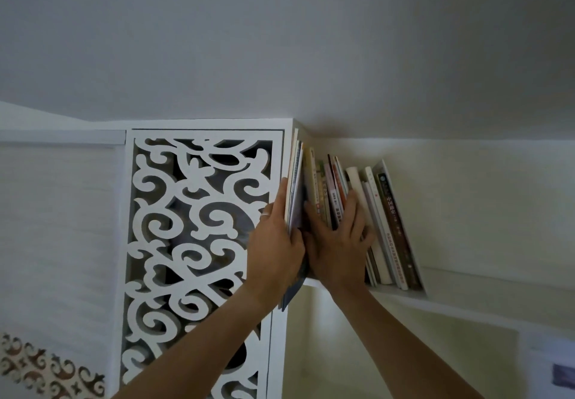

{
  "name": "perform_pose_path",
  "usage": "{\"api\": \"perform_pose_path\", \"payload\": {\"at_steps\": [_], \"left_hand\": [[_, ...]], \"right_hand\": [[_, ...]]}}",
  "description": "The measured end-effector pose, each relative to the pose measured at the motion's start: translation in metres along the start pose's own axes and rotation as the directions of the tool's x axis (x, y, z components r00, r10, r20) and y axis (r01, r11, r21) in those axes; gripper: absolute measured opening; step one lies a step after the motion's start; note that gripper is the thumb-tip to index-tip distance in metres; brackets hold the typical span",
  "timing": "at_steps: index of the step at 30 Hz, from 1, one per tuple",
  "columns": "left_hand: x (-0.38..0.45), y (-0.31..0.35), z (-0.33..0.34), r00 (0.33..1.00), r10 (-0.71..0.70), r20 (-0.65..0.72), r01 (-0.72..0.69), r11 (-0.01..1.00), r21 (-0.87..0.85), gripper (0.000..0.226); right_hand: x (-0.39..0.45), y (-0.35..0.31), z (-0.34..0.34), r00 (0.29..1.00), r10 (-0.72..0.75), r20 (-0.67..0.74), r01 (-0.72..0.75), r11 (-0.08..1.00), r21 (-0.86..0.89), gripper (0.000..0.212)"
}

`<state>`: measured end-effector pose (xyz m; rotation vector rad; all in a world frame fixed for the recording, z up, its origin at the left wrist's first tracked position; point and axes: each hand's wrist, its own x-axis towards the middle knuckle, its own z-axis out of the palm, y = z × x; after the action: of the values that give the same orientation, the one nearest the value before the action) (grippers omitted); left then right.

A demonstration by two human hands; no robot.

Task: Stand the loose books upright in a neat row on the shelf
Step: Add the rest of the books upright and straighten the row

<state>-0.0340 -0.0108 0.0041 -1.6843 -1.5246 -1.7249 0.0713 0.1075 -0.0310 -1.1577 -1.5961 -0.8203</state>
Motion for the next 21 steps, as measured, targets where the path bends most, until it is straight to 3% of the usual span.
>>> {"api": "perform_pose_path", "payload": {"at_steps": [4, 8, 14, 17, 21], "left_hand": [[-0.002, 0.013, -0.001, 0.999, -0.033, -0.026, 0.033, 0.999, 0.024, 0.079], [-0.017, 0.04, -0.014, 0.996, -0.049, -0.071, 0.054, 0.997, 0.059, 0.08], [-0.031, 0.071, -0.037, 0.986, 0.064, -0.156, -0.06, 0.998, 0.032, 0.08], [-0.031, 0.072, -0.034, 0.992, 0.017, -0.126, -0.019, 1.0, -0.011, 0.091], [-0.023, 0.067, -0.025, 0.992, -0.031, -0.124, 0.033, 0.999, 0.017, 0.088]], "right_hand": [[-0.001, 0.014, 0.0, 0.994, 0.076, -0.081, -0.069, 0.994, 0.085, 0.066], [-0.002, 0.021, 0.01, 1.0, -0.015, -0.025, 0.015, 1.0, -0.001, 0.077], [0.0, 0.001, 0.015, 0.985, 0.048, -0.166, -0.048, 0.999, 0.003, 0.066], [0.004, 0.003, 0.025, 0.978, 0.08, -0.191, -0.083, 0.997, -0.005, 0.091], [0.005, 0.022, 0.026, 0.972, 0.078, -0.22, -0.093, 0.994, -0.056, 0.102]]}}
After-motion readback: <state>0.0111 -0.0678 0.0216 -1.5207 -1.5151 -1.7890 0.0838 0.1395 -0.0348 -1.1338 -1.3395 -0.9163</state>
